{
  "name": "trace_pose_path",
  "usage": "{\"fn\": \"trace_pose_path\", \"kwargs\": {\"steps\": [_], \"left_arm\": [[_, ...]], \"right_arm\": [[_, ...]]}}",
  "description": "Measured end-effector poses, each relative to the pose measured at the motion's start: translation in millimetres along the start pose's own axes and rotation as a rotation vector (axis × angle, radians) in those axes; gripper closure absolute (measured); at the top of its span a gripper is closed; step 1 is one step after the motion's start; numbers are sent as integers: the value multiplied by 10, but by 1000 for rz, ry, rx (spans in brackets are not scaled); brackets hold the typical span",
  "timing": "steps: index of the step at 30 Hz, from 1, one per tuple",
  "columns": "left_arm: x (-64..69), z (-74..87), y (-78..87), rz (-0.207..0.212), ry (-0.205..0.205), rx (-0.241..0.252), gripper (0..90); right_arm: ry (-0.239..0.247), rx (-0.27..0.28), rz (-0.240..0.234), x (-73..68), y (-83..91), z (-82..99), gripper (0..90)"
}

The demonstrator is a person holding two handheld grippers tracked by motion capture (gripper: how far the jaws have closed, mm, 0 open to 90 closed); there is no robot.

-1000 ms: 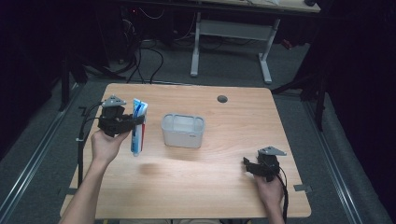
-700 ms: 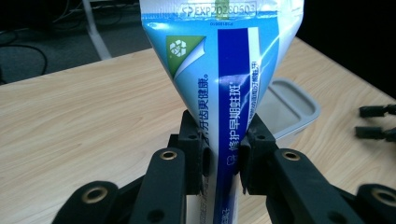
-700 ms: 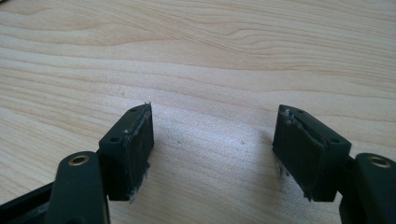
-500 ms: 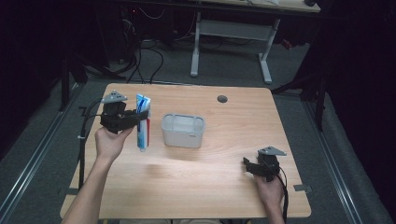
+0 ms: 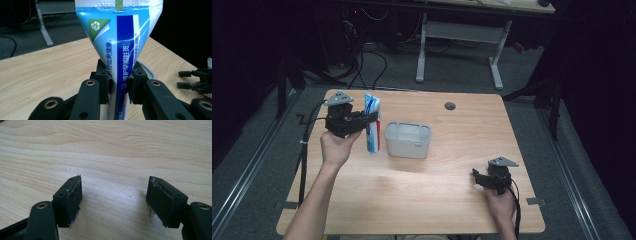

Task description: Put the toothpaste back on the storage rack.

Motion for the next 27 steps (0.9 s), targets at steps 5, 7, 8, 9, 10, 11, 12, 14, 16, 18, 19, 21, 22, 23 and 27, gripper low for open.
{"fn": "trace_pose_path", "kwargs": {"steps": [5,7,8,9,10,11,12,14,16,18,19,21,22,23,27], "left_arm": [[56,-82,-55,15,-13,15,744],[64,-97,-66,17,-13,18,745],[77,-123,-88,16,-15,30,744],[79,-133,-98,15,-15,35,744],[79,-133,-98,15,-15,35,744],[83,-153,-123,13,-13,39,744],[83,-153,-123,13,-13,39,744],[101,-186,-154,11,-14,47,744],[116,-209,-175,7,-17,50,744],[123,-221,-185,5,-19,51,744],[135,-250,-206,5,-22,54,743],[147,-276,-238,4,-28,53,744],[147,-276,-238,4,-28,53,744],[161,-301,-280,-5,-45,44,744],[191,-364,-362,-4,-59,40,744]], "right_arm": [[-1,0,0,0,0,0,288],[-1,0,0,-1,0,0,288],[-1,0,0,0,0,0,288],[0,0,0,0,0,0,288],[0,0,0,0,0,0,288],[1,0,-1,1,1,1,288],[1,0,-1,1,2,2,288],[1,0,-1,1,2,2,288],[1,0,-1,0,2,2,288],[1,0,-1,1,2,2,288],[1,0,0,1,2,2,288],[1,0,-1,0,2,2,288],[1,0,-1,0,2,2,288],[1,0,-1,0,2,2,288],[1,-1,-3,0,2,2,288]]}}
Point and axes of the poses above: each handheld gripper's, and its own axes: y roughly backward along the jaws, z roughly out of its underside, x roughly to its right, the point moved 4 cm from there along -y, roughly forward along the jaws, and after that the axes turned 5 degrees about z, right-handed, at the moved point
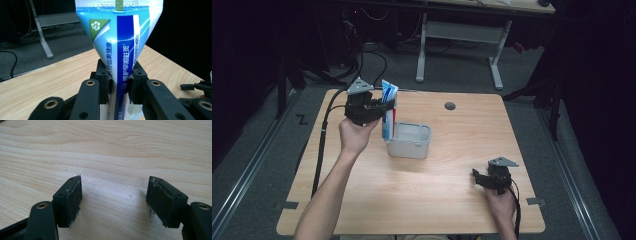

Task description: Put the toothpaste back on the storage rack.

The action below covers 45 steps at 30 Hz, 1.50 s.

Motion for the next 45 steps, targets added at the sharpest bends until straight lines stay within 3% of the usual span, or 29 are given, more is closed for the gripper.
{"fn": "trace_pose_path", "kwargs": {"steps": [6,15,22,34,45], "left_arm": [[64,-96,-121,7,-12,28,745],[104,-106,-289,-11,-37,25,745],[115,-125,-388,-5,-31,28,745],[132,59,-613,6,-42,-29,741],[85,184,-688,-2,-27,-54,740]], "right_arm": [[1,0,-1,0,-1,-1,288],[1,0,-1,0,-1,-1,288],[1,0,-2,-1,-1,-1,288],[2,2,-2,-1,-3,-2,288],[1,0,-3,-2,-2,-2,288]]}}
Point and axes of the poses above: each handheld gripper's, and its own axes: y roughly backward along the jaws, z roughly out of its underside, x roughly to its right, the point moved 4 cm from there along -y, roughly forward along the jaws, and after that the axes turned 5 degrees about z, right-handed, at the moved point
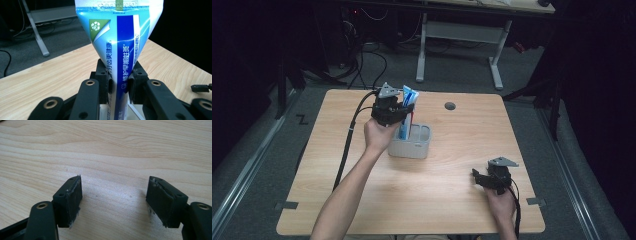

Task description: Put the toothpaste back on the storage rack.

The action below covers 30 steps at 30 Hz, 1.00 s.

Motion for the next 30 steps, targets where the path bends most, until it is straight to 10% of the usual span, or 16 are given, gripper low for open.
{"fn": "trace_pose_path", "kwargs": {"steps": [30], "left_arm": [[-25,194,-109,-28,-7,-62,735]], "right_arm": [[5,1,-4,1,-6,-6,288]]}}
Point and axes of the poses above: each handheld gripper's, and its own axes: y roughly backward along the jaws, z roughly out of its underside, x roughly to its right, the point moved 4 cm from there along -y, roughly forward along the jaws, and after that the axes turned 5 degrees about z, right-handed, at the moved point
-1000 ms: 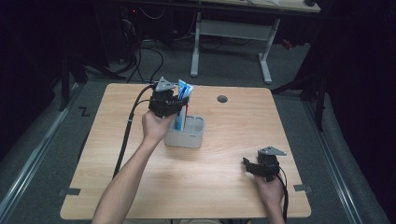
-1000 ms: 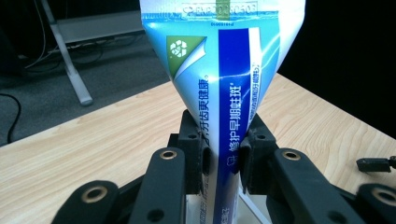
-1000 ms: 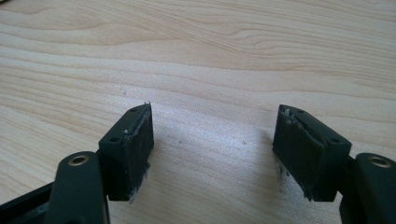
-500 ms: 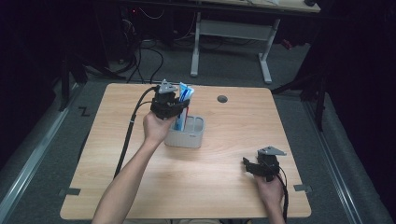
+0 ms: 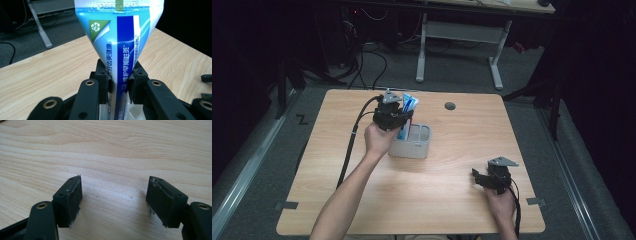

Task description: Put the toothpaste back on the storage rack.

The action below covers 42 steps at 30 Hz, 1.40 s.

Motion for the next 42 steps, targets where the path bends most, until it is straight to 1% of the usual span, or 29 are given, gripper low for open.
{"fn": "trace_pose_path", "kwargs": {"steps": [5,9,13,18,22,23,25,28,42], "left_arm": [[-14,50,-11,-1,5,-3,733],[-36,92,-23,4,31,4,733],[-23,122,-56,-2,22,-4,733],[-15,152,-80,3,24,-8,732],[-15,191,-97,-3,23,-16,731],[-20,211,-99,-3,31,-17,731],[-23,228,-98,-5,33,-19,731],[-25,244,-102,-11,30,-24,730],[-17,326,-147,-10,29,-39,727]], "right_arm": [[1,0,0,1,-1,-1,288],[1,0,0,1,-2,-2,288],[2,0,0,2,-2,-2,288],[2,1,0,2,-2,-2,288],[1,0,0,1,-1,-1,288],[1,0,1,1,-1,-1,288],[1,0,0,2,-2,-2,288],[2,1,0,2,-2,-2,288],[2,1,0,2,-2,-2,288]]}}
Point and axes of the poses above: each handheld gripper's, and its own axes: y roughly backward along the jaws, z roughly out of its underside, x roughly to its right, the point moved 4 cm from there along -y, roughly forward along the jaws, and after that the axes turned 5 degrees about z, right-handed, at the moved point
